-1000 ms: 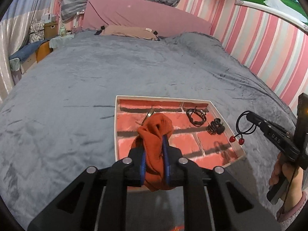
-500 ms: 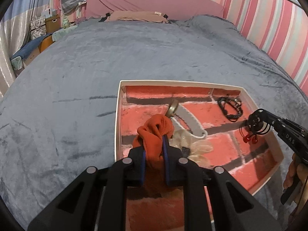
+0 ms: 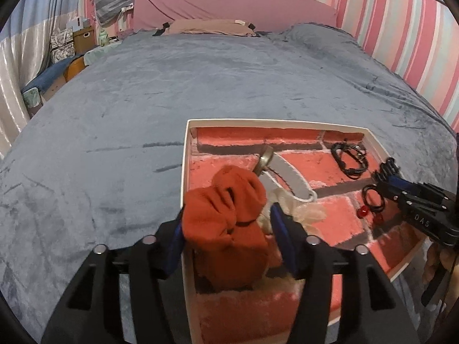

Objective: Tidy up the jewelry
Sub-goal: 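Carry the orange scrunchie and red-ball hair tie into the tray and release both, then withdraw both tools from the tray toward the wooden bead bracelet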

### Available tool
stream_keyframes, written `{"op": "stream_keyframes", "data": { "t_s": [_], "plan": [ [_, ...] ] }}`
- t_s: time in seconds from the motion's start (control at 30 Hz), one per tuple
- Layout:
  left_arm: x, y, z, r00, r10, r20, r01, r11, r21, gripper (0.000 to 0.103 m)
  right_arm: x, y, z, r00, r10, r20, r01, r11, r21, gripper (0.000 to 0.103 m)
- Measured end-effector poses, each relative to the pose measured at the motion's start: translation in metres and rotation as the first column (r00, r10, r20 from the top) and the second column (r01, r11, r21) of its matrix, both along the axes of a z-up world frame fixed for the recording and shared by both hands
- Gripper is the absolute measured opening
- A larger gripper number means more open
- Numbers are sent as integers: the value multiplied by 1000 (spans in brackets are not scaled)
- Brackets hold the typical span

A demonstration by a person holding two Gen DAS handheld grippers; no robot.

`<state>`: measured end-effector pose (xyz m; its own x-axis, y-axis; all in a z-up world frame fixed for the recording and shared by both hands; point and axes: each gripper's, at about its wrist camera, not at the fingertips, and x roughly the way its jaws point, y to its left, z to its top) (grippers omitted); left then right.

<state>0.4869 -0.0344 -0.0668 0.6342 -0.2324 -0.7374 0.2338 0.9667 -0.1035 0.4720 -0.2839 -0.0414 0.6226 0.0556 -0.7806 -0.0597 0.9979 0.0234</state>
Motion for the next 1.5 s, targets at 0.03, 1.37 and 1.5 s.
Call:
{"op": "stream_keyframes", "data": {
  "t_s": [0.03,1.37,1.5],
  "plan": [
    [-3,1,3,1000,-6,4,6,1000,-5,65,-4,1,6,1000,-3,22,3,1000,-15,64],
    [-211,74,12,995,96,33,-95,995,-39,76,-266,1,28,986,-72,153,85,993,-83,98],
    [-213,73,10,995,97,23,-96,995,-37,76,-271,-1,28,984,-89,155,101,993,-66,98]
  ]
}}
